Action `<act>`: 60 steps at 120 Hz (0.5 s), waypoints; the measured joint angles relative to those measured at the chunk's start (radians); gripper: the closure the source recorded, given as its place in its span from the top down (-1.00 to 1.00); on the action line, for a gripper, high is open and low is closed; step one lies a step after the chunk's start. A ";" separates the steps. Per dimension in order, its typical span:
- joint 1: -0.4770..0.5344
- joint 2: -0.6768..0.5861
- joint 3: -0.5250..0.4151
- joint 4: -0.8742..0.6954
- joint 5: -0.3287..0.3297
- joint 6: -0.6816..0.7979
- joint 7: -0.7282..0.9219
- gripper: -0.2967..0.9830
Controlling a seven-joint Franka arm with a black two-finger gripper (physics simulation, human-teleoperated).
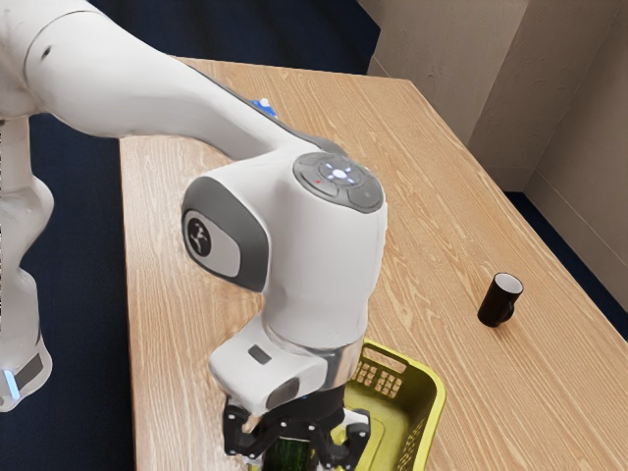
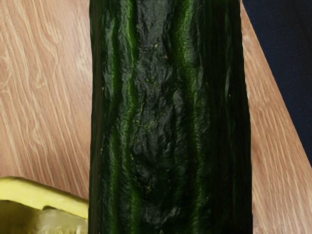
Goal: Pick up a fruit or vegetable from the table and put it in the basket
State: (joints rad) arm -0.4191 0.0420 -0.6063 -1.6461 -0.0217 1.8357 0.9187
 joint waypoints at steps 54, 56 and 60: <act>0.204 0.017 -0.006 0.003 0.036 -0.003 -0.004 0.49; 0.198 0.016 -0.007 0.003 0.040 -0.004 -0.007 0.49; 0.190 0.013 -0.008 0.003 0.048 -0.006 -0.011 0.50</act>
State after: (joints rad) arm -0.2294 0.0553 -0.6141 -1.6431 0.0262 1.8295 0.9074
